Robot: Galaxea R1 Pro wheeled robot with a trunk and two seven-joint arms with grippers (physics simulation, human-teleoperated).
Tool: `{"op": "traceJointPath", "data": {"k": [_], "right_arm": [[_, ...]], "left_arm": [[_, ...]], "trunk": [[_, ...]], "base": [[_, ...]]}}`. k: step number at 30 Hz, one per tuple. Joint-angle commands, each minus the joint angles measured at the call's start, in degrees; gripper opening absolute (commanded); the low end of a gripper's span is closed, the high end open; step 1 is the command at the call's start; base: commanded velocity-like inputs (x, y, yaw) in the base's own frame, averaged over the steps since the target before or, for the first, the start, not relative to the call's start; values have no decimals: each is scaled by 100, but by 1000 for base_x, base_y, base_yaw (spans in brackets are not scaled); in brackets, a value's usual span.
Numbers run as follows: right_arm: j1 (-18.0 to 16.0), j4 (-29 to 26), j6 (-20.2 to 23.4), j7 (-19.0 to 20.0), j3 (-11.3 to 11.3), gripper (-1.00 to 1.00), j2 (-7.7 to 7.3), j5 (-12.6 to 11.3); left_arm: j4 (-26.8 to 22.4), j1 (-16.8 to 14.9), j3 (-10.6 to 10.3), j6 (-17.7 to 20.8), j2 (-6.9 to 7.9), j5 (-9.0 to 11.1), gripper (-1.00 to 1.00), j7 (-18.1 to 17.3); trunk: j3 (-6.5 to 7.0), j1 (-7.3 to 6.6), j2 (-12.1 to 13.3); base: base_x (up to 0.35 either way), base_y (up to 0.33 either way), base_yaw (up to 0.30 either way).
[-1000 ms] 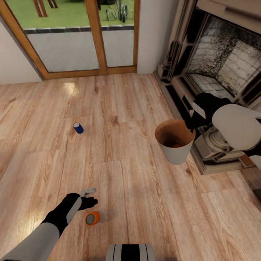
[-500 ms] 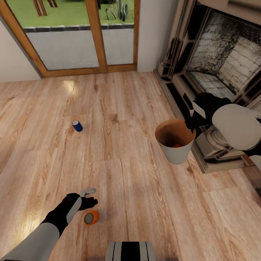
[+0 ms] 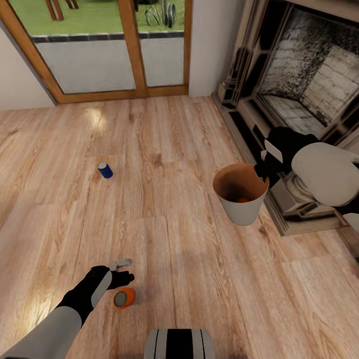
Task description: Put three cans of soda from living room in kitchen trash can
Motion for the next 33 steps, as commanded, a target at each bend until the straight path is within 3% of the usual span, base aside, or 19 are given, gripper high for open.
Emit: {"op": "traceJointPath", "data": {"k": [1, 11, 22, 27, 33], "right_arm": [[-4, 0, 2, 15, -16, -100, 1, -33], [-9, 0, 2, 15, 3, -100, -24, -30], [-8, 0, 2, 15, 21, -100, -19, -30], [-9, 0, 2, 15, 14, -100, -10, -31], [-9, 0, 2, 15, 14, -100, -24, -33]], "left_arm": [[4, 0, 0, 4, 0, -1, 100, 4], [680, 0, -6, -257, 0, 10, 100, 6], [755, 0, -8, -399, -6, 9, 100, -20], [757, 0, -8, -407, -7, 0, 100, -20], [757, 0, -8, -416, -7, 3, 100, -25]], "trunk": [[1, -1, 0], [1, -1, 0], [1, -1, 0], [-89, 109, -201], [-89, 109, -201]], "base": [[0, 0, 0], [0, 0, 0], [0, 0, 0], [0, 0, 0], [0, 0, 0]]}}
